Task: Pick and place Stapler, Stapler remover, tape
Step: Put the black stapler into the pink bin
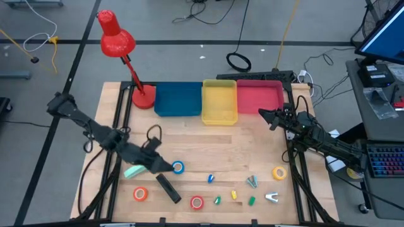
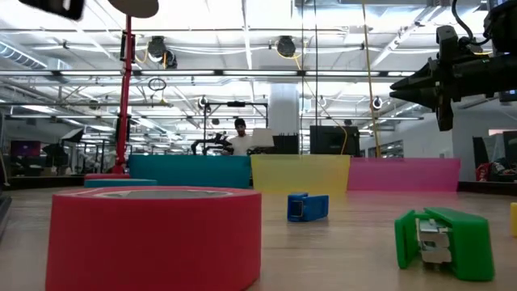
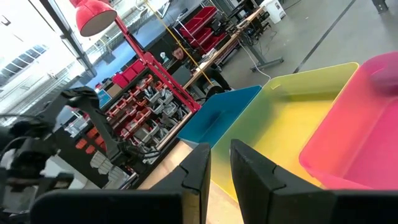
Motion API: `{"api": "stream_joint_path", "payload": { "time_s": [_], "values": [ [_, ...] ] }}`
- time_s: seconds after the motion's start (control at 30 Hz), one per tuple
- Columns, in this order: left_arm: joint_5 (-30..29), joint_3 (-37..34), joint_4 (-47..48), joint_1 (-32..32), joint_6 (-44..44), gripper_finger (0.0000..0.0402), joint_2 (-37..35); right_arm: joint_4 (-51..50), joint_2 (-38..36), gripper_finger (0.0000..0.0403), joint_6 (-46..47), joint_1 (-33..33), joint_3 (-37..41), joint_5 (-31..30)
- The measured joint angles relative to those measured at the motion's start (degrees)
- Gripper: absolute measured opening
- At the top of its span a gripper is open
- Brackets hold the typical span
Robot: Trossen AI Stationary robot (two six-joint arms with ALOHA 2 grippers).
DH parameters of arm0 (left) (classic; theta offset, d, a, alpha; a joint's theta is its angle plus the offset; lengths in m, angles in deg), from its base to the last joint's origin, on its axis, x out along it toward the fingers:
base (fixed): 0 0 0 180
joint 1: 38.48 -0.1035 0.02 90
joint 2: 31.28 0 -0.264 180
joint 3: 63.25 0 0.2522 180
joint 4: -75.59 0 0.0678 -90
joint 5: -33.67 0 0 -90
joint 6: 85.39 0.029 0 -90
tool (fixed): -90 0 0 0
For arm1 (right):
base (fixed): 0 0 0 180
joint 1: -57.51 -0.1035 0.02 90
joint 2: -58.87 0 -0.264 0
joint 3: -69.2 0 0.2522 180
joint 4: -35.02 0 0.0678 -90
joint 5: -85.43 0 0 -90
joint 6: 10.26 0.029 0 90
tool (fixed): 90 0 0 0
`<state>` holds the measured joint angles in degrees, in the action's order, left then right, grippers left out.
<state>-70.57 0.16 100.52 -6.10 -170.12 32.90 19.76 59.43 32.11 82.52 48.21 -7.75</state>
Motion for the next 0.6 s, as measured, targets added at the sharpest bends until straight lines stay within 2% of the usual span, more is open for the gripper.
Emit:
{"api": "stream_joint_path", "payload": {
  "time_s": [0.17,0.47,0.53,0.6],
  "values": [
    [-2.87,4.47,5.27,4.41,-18.02,0.0218,7.2,0.01,-0.02,0.0055,0.0,0.0,-0.01,0.0],
    [-2.32,4.83,15.3,13.31,-52.12,0.0219,15.45,-0.01,0.0,0.0055,0.02,0.0,-0.01,0.01],
    [-1.41,4.83,17.36,14.76,-57.57,0.0218,15.99,-0.01,0.0,0.0055,0.02,0.0,-0.03,0.02],
    [-1.7,4.83,17.92,15.56,-58.36,0.0218,16.43,-0.01,0.0,0.0055,0.02,0.0,-0.03,0.19]
  ]
}}
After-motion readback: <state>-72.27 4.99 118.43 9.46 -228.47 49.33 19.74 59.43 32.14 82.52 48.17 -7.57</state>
